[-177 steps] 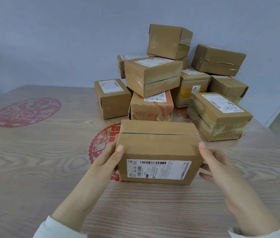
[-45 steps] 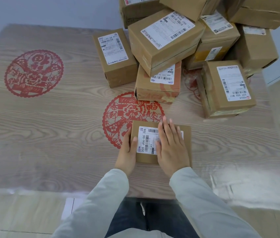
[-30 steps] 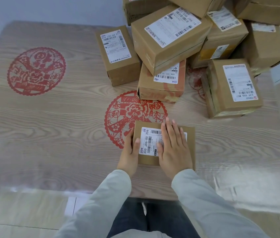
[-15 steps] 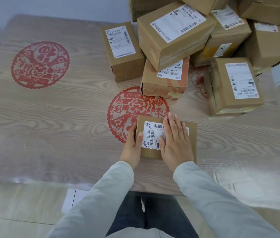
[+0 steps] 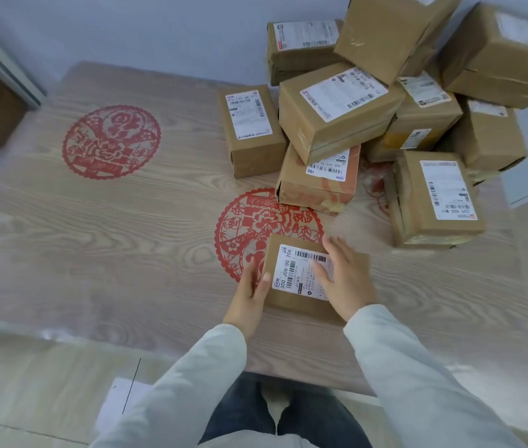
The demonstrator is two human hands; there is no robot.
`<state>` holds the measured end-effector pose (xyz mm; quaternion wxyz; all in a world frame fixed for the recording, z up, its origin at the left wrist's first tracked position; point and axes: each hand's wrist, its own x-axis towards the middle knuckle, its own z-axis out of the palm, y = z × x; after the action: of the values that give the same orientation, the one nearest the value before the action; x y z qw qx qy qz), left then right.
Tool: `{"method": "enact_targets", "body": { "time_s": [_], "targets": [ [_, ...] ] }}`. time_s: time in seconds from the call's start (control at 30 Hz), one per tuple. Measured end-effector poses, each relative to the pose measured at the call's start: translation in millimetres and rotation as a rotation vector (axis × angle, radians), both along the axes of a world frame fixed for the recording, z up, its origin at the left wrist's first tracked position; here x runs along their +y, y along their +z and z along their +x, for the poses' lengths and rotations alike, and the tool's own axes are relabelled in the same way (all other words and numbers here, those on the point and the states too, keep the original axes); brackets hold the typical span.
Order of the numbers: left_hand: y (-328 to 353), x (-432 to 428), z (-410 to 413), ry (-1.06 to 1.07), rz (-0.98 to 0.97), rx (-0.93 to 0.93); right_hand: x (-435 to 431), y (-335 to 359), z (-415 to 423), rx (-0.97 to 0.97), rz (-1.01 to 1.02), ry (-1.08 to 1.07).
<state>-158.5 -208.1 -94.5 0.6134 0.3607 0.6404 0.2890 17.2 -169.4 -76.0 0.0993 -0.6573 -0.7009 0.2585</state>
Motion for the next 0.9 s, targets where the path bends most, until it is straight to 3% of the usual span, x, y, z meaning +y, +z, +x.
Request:
{"method": "enact_targets", "body": {
  "time_s": [0.17, 0.43, 0.73, 0.9],
  "targets": [
    [-2, -30, 19, 0.249, -0.006, -0.066, 20, 10, 46, 0.182, -0.064, -0.199],
    [-8, -80, 104, 0.598, -0.147, -0.117, 23, -18, 101, 0.389, -0.252, -0.095],
    [-7, -70, 177, 0.493, -0.183, -0.365, 26, -25, 107, 0.504, -0.356, -0.033],
    [-1, -61, 184, 0.549, -0.156, -0.338, 23, -26, 109, 0.533, -0.332, -0.035]
  ]
}}
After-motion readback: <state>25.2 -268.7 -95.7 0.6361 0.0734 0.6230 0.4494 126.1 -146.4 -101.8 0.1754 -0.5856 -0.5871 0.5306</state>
